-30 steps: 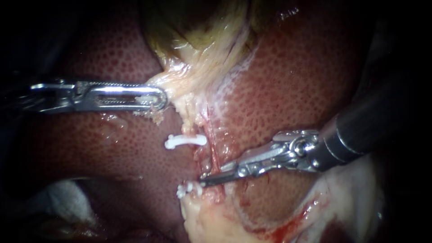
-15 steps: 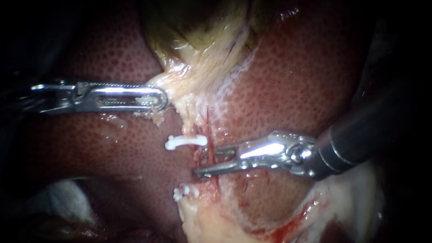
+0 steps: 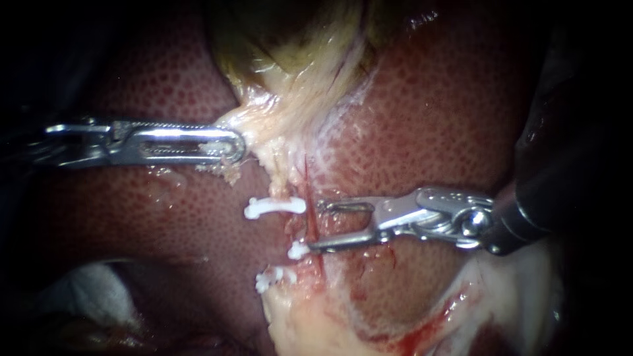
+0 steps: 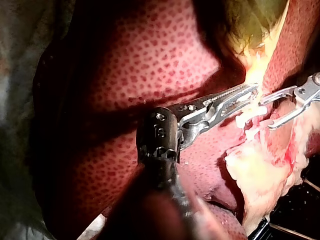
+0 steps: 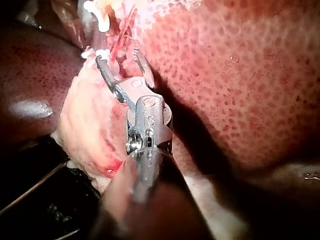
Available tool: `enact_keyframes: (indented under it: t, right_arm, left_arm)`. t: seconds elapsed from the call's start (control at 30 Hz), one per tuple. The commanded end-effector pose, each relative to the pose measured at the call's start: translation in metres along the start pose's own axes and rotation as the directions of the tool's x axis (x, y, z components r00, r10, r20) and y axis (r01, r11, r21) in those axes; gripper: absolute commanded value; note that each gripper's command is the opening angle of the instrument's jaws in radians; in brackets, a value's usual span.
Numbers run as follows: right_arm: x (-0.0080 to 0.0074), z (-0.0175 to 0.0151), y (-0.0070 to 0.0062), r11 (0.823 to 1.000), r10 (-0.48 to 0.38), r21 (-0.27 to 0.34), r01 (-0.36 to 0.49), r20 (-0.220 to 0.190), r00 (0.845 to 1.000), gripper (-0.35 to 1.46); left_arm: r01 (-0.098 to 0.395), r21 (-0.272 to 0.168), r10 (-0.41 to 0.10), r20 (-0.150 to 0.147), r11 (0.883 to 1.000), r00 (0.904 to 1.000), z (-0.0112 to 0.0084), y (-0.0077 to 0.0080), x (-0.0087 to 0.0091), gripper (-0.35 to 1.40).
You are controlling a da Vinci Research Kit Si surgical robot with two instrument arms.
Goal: Going back first clip right tube
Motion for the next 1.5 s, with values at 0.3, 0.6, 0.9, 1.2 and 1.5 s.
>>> enact_keyframes:
  t: [0.3,0.6,0.9,1.2,1.5]
  right_arm:
    - [0.0051,-0.0062,-0.002,0.989,-0.13,0.069,0.13,-0.004,0.991,0.5]
    - [0.0079,-0.0093,-0.0026,0.984,-0.169,0.06,0.17,-0.013,0.985,0.5]
    - [0.008,-0.0098,-0.0024,0.983,-0.172,0.059,0.173,-0.019,0.985,0.5]
    - [0.0083,-0.0103,-0.0023,0.983,-0.173,0.06,0.175,-0.028,0.984,0.5]
    - [0.0089,-0.0108,-0.0023,0.984,-0.167,0.06,0.169,-0.043,0.985,0.5]
  left_arm:
    - [-0.001,0.0,0.001,0.0,1.0,1.0,0.0,-0.0001,-0.0001,-0.35]
    - [-0.004,0.001,0.004,-0.001,1.0,1.0,0.0007,-0.0004,-0.0006,-0.35]
    - [-0.024,0.001,0.024,0.033,1.0,0.9992,0.0038,-0.0019,-0.0025,-0.35]
    - [-0.029,-0.01,0.03,0.061,1.0,0.9977,0.0081,-0.0028,-0.0048,-0.35]
    - [-0.03,-0.011,0.03,0.062,0.999,0.9976,0.0088,-0.0029,-0.0047,-0.35]
